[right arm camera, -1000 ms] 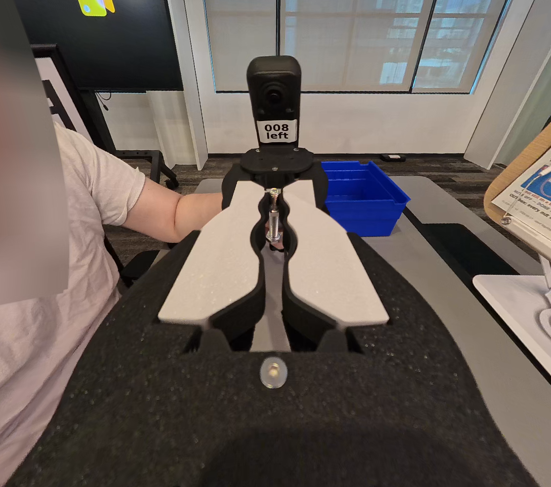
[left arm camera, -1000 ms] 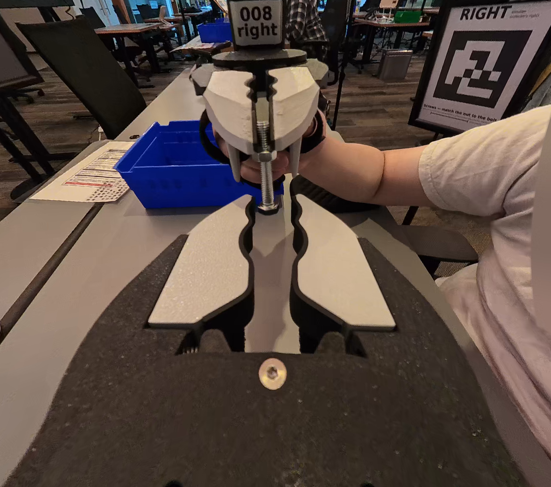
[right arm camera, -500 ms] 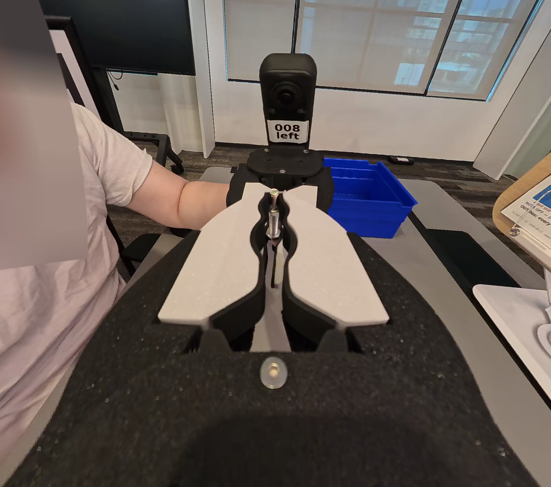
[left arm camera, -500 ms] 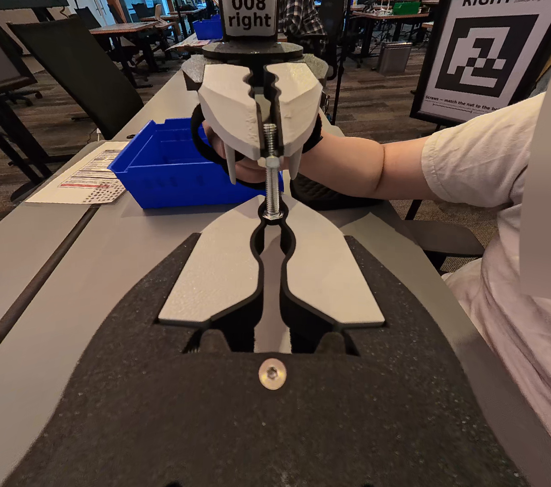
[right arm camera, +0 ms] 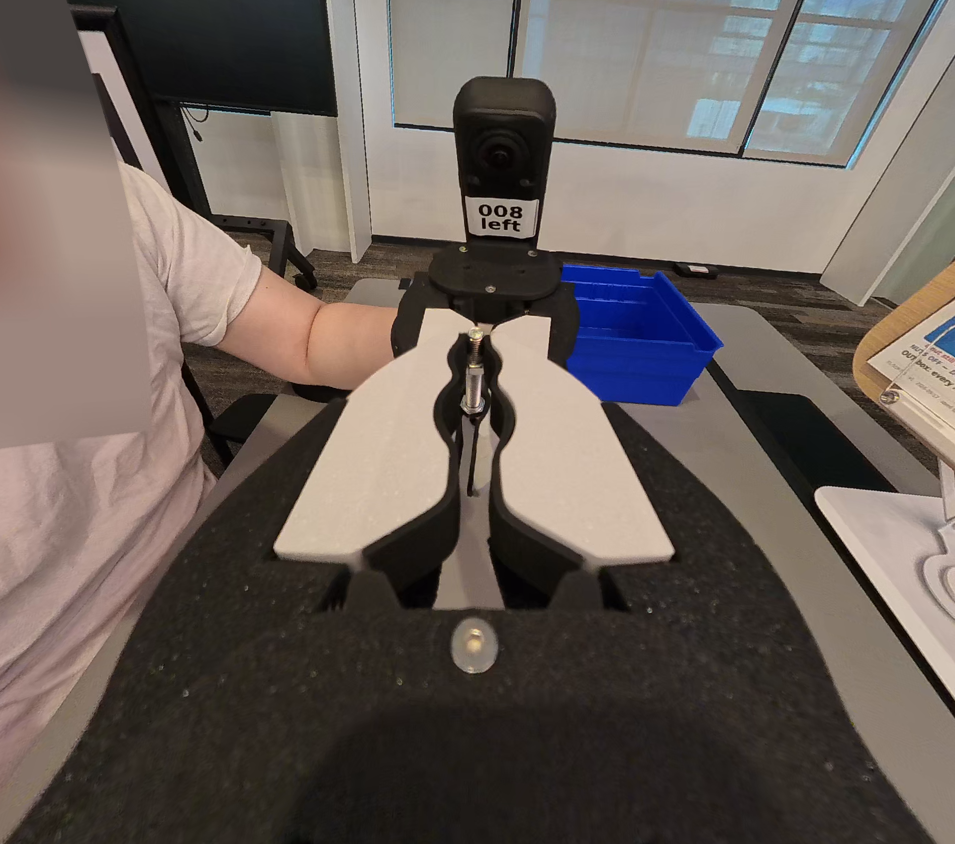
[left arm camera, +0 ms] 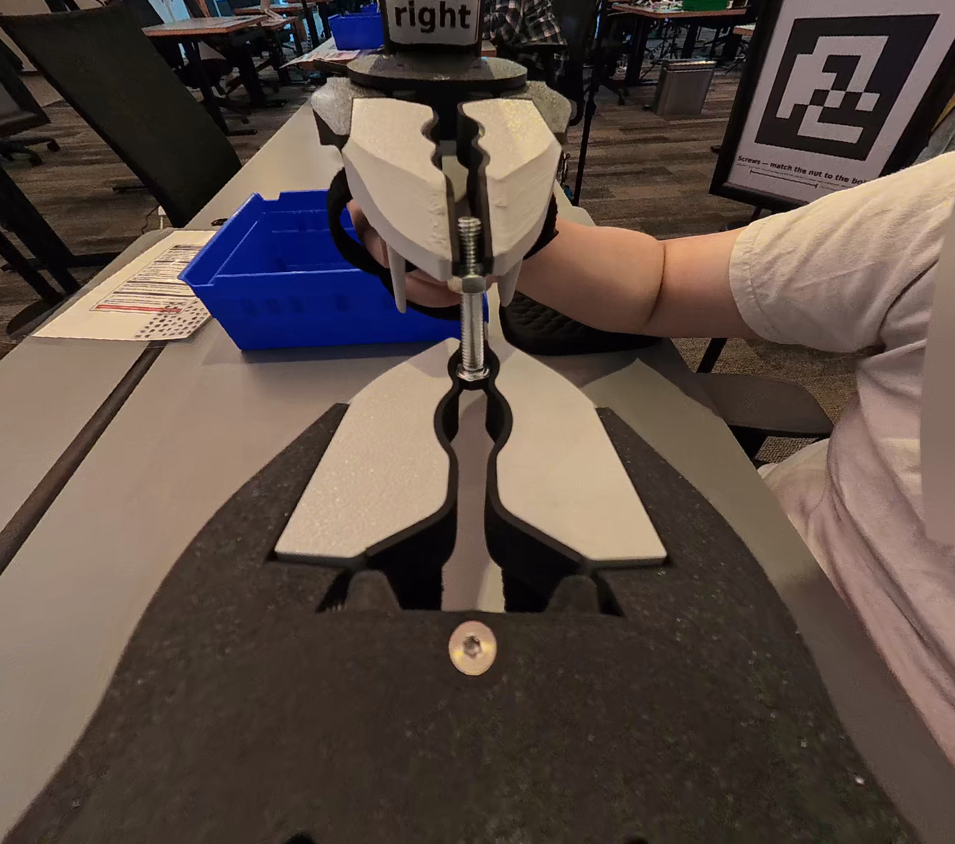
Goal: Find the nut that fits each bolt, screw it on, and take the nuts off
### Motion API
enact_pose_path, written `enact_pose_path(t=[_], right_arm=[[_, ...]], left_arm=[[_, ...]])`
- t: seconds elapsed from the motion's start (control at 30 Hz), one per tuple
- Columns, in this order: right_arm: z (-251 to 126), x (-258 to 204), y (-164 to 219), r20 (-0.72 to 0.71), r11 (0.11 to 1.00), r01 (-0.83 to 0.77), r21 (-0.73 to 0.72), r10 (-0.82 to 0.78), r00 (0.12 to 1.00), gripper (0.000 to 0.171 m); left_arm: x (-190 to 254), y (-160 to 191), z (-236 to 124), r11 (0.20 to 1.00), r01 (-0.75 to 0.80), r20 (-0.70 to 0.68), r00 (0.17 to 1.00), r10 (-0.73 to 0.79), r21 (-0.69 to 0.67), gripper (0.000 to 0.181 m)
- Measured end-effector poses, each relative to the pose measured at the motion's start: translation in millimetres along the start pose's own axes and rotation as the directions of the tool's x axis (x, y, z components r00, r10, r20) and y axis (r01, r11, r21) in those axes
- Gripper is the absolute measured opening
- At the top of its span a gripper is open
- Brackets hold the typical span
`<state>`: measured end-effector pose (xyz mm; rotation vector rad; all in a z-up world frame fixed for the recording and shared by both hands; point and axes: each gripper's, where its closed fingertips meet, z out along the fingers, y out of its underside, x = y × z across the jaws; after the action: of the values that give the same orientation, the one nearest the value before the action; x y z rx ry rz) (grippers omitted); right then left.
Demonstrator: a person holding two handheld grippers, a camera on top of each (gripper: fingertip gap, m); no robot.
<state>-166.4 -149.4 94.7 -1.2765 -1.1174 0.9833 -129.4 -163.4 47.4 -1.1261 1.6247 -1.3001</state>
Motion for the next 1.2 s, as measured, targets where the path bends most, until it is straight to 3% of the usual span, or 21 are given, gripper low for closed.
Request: enact_pose_path(t=[0.17, 0.23, 0.3, 0.63, 0.8, 1.0, 1.2], right_arm=[[-1.8, 3.3, -0.4, -0.005, 1.000, -0.020, 0.010, 0.020, 1.000, 0.006], [-4.3, 10.8, -3.8, -0.059, 0.999, -0.013, 0.032, 0.015, 0.998, 0.027], [-7.9, 17.2, -7.5, -0.111, 0.999, 0.000, 0.050, 0.006, 0.994, 0.033], [-4.0, 23.8, -2.8, -0.162, 0.999, -0.009, 0.046, 0.016, 0.987, 0.025], [-10.4, 17.4, -12.8, -0.073, 0.989, -0.079, 0.126, 0.089, 0.993, 0.024], [-1.6, 13.8, -6.0, -0.097, 0.998, -0.020, 0.066, 0.027, 0.995, 0.023], [-10.2, 18.4, -7.7, -0.078, 0.993, -0.069, 0.095, 0.077, 0.994, 0.020]], left_arm=[[-4.0, -0.7, -0.6, 1.000, -0.015, 0.032, 0.999, 0.015, 0.000, 0.004], [-5.6, -3.1, -1.5, 1.000, -0.007, 0.041, 0.999, 0.007, 0.017, 0.003], [-11.5, -5.4, -3.4, 1.000, 0.003, 0.079, 0.997, -0.006, 0.030, 0.003], [-15.1, -14.6, -9.5, 0.996, 0.023, 0.100, 0.995, -0.031, 0.086, 0.003], [-12.5, -13.8, -7.3, 0.997, 0.016, 0.094, 0.995, -0.023, 0.073, 0.003], [-7.1, -15.9, -5.4, 0.996, 0.025, 0.066, 0.997, -0.030, 0.082, 0.003], [-5.6, -18.5, -7.0, 0.995, 0.033, 0.054, 0.998, -0.038, 0.094, 0.003]])
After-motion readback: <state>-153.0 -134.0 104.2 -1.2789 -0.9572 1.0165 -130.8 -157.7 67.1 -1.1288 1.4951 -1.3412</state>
